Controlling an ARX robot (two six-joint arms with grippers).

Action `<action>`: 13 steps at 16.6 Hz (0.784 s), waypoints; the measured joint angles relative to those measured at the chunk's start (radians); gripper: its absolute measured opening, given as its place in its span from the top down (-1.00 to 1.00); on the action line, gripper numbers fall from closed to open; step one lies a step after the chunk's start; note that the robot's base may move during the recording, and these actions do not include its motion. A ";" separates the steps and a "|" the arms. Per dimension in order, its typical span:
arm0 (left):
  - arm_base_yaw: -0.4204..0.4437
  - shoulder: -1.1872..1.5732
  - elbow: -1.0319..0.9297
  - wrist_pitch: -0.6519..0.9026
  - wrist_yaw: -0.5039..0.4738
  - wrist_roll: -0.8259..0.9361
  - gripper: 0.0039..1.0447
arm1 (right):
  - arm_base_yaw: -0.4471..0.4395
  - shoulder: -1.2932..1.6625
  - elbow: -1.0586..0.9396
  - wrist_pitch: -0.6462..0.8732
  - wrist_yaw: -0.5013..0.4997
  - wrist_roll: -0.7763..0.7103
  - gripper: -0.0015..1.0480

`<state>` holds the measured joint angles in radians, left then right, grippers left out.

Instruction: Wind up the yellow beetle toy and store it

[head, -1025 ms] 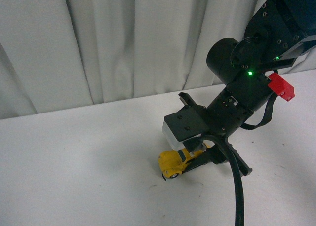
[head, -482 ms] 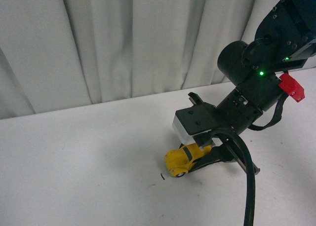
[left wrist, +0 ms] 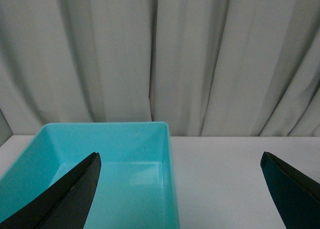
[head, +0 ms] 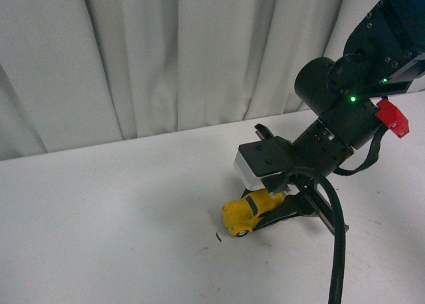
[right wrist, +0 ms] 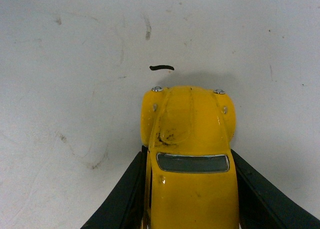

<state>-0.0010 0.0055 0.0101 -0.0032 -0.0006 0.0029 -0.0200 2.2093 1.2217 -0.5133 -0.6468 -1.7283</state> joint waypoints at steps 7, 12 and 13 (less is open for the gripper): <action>0.000 0.000 0.000 0.000 0.000 0.000 -0.88 | -0.008 0.008 0.000 0.007 -0.024 0.000 0.19; 0.000 0.000 0.000 0.000 0.000 0.000 -0.88 | -0.042 0.006 -0.013 0.003 -0.035 -0.001 0.20; 0.000 0.000 0.000 0.000 0.000 0.000 -0.88 | -0.056 0.000 -0.021 0.002 -0.035 -0.001 0.20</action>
<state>-0.0010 0.0055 0.0101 -0.0036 -0.0010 0.0025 -0.0757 2.2089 1.2003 -0.5110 -0.6815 -1.7290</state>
